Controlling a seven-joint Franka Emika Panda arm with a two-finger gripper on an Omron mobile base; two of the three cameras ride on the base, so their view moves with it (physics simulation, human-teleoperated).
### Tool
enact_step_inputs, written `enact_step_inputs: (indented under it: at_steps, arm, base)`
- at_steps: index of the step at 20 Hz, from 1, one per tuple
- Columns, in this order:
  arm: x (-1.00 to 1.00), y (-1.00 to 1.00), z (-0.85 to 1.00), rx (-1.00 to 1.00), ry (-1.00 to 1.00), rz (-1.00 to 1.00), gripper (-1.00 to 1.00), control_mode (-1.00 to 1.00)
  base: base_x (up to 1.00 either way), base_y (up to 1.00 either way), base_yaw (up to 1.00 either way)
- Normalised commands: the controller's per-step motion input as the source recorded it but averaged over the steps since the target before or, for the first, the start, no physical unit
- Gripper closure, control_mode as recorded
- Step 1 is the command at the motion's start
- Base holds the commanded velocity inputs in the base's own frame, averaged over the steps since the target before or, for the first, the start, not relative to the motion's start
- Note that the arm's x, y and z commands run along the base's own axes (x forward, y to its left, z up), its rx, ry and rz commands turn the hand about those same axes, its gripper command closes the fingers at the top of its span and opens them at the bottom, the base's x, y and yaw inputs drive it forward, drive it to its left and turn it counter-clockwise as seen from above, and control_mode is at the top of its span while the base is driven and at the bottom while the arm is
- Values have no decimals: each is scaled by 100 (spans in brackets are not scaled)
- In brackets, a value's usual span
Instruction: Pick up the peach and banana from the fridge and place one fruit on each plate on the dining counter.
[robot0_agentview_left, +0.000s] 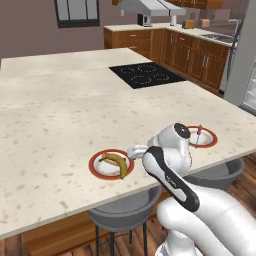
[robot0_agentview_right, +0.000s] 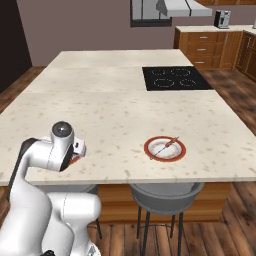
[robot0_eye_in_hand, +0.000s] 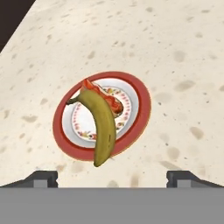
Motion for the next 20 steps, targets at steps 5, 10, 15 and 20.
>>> enact_step_inputs:
  at_steps: [5, 10, 15, 20]
  arm:
    - [-28, -44, 59, 1, 3, 0, -100, -100]
    - [-41, -41, 31, 0, 4, 0, -100, -100]
    - [-48, -42, 31, 0, 6, 0, -100, -100]
    - [-49, -36, 29, 0, 3, -1, -100, -100]
  base:
    - [0, 0, 0]
    - [0, 0, 0]
    - [0, 0, 0]
    - [0, 0, 0]
